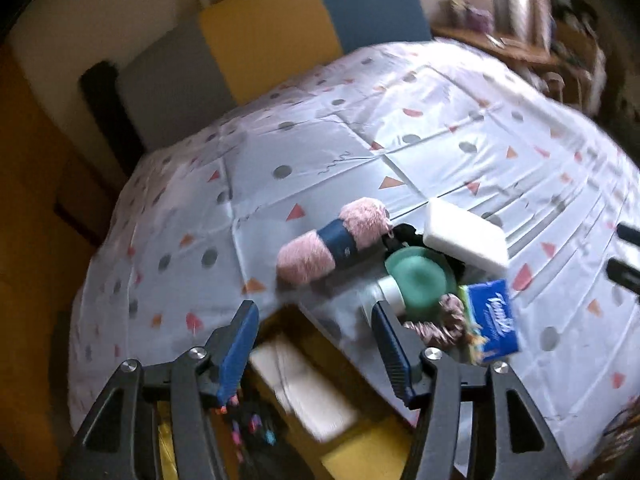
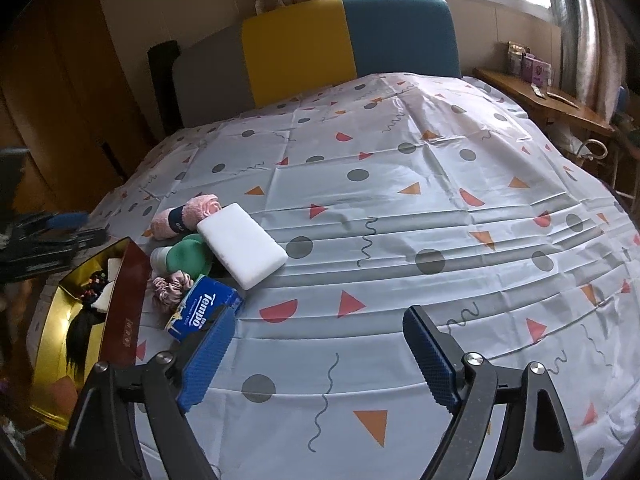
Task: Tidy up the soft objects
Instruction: 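Grasp the pink fuzzy wrist band from the pile with the left tool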
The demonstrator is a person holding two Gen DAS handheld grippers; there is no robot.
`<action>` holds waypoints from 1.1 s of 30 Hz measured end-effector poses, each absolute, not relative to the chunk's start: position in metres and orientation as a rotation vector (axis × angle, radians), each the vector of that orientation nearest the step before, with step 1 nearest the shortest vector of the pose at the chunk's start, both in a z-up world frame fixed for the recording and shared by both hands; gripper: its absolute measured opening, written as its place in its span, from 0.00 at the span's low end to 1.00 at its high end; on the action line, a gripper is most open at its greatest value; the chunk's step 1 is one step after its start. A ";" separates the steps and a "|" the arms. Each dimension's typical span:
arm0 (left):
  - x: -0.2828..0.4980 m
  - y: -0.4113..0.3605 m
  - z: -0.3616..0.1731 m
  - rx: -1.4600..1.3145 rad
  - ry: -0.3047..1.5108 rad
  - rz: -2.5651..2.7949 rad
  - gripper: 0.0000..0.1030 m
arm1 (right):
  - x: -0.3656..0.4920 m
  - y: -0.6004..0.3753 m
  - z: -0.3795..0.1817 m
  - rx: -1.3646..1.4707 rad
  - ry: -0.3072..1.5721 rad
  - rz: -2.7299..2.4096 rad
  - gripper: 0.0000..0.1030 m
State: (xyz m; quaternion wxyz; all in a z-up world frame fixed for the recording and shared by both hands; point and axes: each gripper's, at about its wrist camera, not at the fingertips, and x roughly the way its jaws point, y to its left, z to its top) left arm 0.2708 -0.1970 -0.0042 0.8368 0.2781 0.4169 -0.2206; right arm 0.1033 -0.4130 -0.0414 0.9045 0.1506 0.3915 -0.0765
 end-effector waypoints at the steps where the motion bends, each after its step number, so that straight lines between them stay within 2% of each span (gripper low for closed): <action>1: 0.277 -0.203 -0.009 0.618 0.884 -0.478 0.58 | 0.104 -0.414 -0.042 0.316 0.811 -0.156 0.84; 11: 0.330 -0.242 -0.054 0.824 0.930 -0.561 0.62 | 0.106 -0.420 -0.045 0.377 0.832 -0.137 0.85; 25: 0.365 -0.265 -0.095 0.812 1.003 -0.670 0.62 | 0.108 -0.436 -0.057 0.473 0.875 -0.161 0.85; 29: 0.371 -0.262 -0.096 0.754 1.020 -0.656 0.47 | 0.108 -0.435 -0.057 0.464 0.875 -0.166 0.85; 33: 0.373 -0.255 -0.088 0.659 1.035 -0.644 0.43 | 0.109 -0.434 -0.058 0.449 0.877 -0.168 0.85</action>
